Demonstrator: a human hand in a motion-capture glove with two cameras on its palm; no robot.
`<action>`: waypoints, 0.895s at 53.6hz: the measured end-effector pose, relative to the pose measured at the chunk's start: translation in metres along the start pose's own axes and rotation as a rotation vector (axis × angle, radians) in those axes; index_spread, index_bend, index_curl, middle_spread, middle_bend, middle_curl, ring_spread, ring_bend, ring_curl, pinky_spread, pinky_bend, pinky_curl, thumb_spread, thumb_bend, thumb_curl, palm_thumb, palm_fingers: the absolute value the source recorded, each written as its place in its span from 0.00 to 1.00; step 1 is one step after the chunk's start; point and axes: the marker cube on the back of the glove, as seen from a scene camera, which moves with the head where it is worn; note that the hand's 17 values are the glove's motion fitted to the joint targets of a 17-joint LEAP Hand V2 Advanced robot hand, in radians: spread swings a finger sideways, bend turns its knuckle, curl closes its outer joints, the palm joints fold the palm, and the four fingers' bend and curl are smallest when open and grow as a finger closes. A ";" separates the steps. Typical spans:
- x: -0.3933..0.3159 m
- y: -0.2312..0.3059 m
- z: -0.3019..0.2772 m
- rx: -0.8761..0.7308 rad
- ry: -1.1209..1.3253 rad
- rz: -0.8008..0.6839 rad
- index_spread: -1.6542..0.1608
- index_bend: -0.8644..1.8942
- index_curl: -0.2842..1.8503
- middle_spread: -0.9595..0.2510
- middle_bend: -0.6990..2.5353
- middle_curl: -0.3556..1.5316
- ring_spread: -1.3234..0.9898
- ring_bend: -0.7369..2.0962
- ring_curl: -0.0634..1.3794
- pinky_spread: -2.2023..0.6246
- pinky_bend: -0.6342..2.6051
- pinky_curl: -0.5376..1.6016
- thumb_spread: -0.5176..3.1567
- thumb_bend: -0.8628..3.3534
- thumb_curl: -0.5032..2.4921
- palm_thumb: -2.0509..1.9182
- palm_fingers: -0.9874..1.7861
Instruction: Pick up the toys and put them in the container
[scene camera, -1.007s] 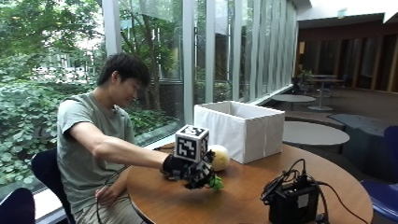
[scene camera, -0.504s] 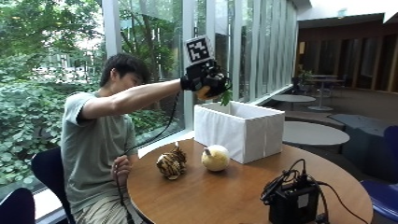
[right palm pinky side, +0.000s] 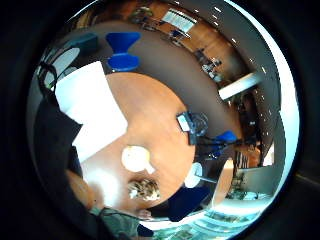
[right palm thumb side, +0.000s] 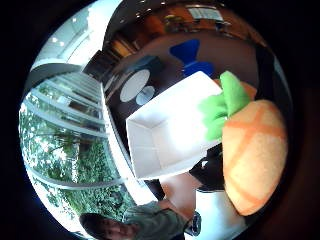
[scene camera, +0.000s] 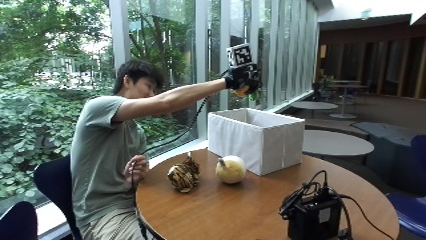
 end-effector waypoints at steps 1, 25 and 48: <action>-0.010 -0.003 0.004 -0.005 0.000 -0.022 0.72 0.59 0.45 0.55 0.51 0.69 0.42 0.75 0.48 0.66 0.55 0.48 0.31 0.23 0.52 0.66 0.71; -0.152 -0.034 0.075 -0.098 -0.272 -0.369 0.71 0.55 0.54 0.56 0.50 0.70 0.43 0.75 0.48 0.65 0.55 0.48 0.31 0.22 0.55 0.66 0.69; -0.093 -0.024 0.059 -0.274 0.065 -0.126 0.79 0.33 0.41 0.72 0.27 0.53 0.52 0.55 0.34 0.75 0.57 0.46 0.44 0.19 0.43 0.53 0.24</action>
